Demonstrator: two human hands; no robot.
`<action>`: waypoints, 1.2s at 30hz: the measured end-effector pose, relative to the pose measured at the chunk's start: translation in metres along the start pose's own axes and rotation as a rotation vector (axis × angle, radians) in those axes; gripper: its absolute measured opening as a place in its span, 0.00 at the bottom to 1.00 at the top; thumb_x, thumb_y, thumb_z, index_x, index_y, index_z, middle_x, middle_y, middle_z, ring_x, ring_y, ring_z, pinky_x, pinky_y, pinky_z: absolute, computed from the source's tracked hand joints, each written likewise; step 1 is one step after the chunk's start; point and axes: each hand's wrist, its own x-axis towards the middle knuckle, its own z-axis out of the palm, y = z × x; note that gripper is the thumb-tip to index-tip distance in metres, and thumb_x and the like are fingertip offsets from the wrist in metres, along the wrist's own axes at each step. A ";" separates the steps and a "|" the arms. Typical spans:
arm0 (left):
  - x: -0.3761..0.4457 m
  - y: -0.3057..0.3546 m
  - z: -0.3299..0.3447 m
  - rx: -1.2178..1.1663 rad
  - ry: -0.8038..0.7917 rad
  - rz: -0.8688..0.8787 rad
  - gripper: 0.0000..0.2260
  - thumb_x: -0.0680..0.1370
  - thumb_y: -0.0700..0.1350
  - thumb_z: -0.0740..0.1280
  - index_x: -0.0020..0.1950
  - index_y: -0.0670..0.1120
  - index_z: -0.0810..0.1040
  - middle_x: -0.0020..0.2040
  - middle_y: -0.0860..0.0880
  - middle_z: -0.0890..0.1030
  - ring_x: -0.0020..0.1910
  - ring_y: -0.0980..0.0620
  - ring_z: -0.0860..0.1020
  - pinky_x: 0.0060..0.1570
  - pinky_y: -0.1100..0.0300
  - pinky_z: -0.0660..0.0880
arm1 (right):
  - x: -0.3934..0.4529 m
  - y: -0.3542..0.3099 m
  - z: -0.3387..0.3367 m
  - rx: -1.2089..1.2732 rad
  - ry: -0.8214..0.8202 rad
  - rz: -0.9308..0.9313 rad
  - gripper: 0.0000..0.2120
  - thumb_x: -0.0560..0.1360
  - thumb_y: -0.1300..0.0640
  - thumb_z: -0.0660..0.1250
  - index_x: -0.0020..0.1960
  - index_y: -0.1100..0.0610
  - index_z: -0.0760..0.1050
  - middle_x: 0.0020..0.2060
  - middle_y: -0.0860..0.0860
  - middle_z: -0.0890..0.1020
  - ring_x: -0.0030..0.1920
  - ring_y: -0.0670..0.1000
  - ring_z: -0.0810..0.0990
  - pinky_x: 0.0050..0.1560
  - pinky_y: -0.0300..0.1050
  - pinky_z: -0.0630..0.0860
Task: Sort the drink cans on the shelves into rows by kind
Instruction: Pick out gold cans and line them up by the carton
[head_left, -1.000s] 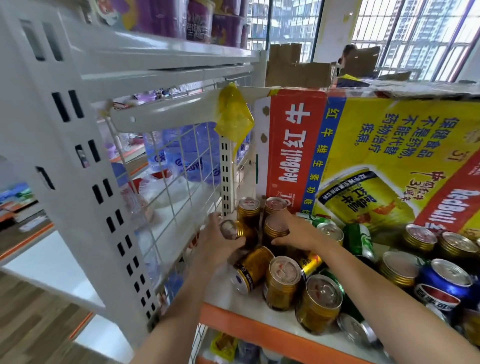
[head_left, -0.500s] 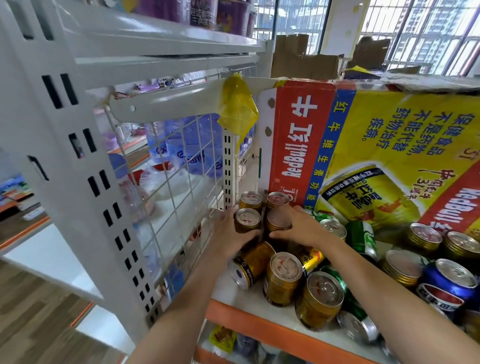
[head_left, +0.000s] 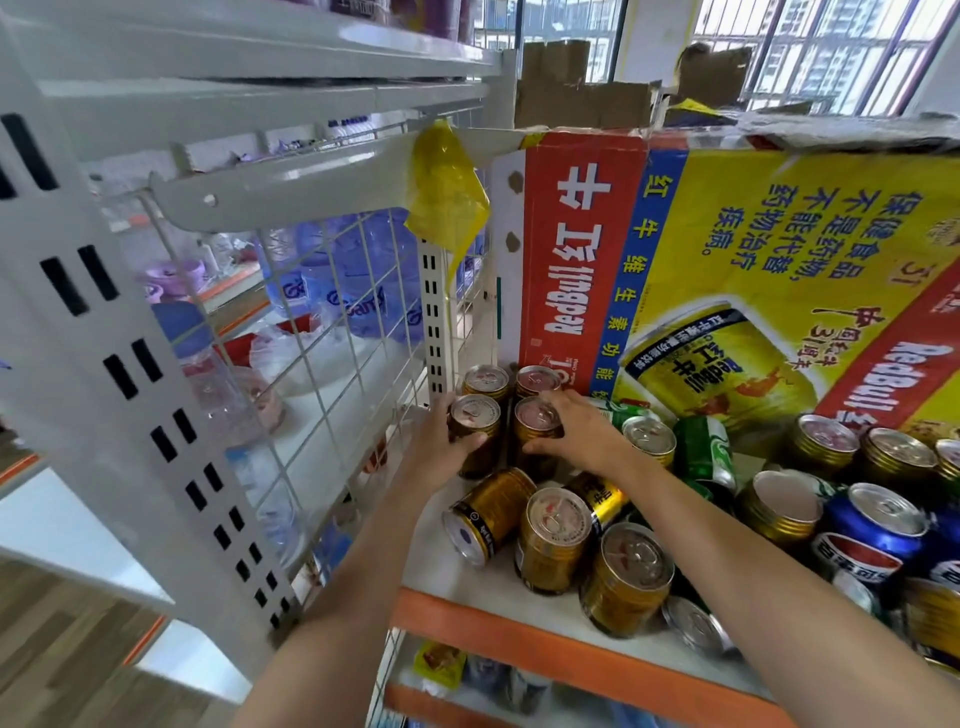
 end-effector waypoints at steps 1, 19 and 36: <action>-0.005 0.002 0.000 0.037 0.038 -0.021 0.32 0.75 0.45 0.70 0.74 0.45 0.58 0.73 0.44 0.63 0.72 0.45 0.61 0.68 0.52 0.61 | -0.002 0.000 0.000 -0.011 0.014 0.009 0.39 0.69 0.46 0.72 0.72 0.57 0.58 0.68 0.55 0.66 0.67 0.55 0.67 0.66 0.50 0.67; -0.078 -0.027 -0.007 0.016 0.000 0.046 0.28 0.69 0.47 0.75 0.65 0.45 0.68 0.53 0.54 0.71 0.51 0.58 0.70 0.41 0.79 0.66 | -0.059 -0.016 -0.024 0.045 -0.223 -0.096 0.18 0.75 0.40 0.62 0.57 0.51 0.76 0.52 0.45 0.80 0.49 0.43 0.76 0.50 0.39 0.72; -0.066 -0.041 -0.002 0.039 0.141 0.050 0.34 0.63 0.50 0.78 0.64 0.45 0.66 0.60 0.46 0.72 0.59 0.48 0.73 0.54 0.54 0.72 | -0.056 -0.039 0.011 -0.024 -0.121 -0.116 0.37 0.67 0.44 0.74 0.68 0.55 0.61 0.64 0.52 0.65 0.66 0.50 0.63 0.62 0.42 0.64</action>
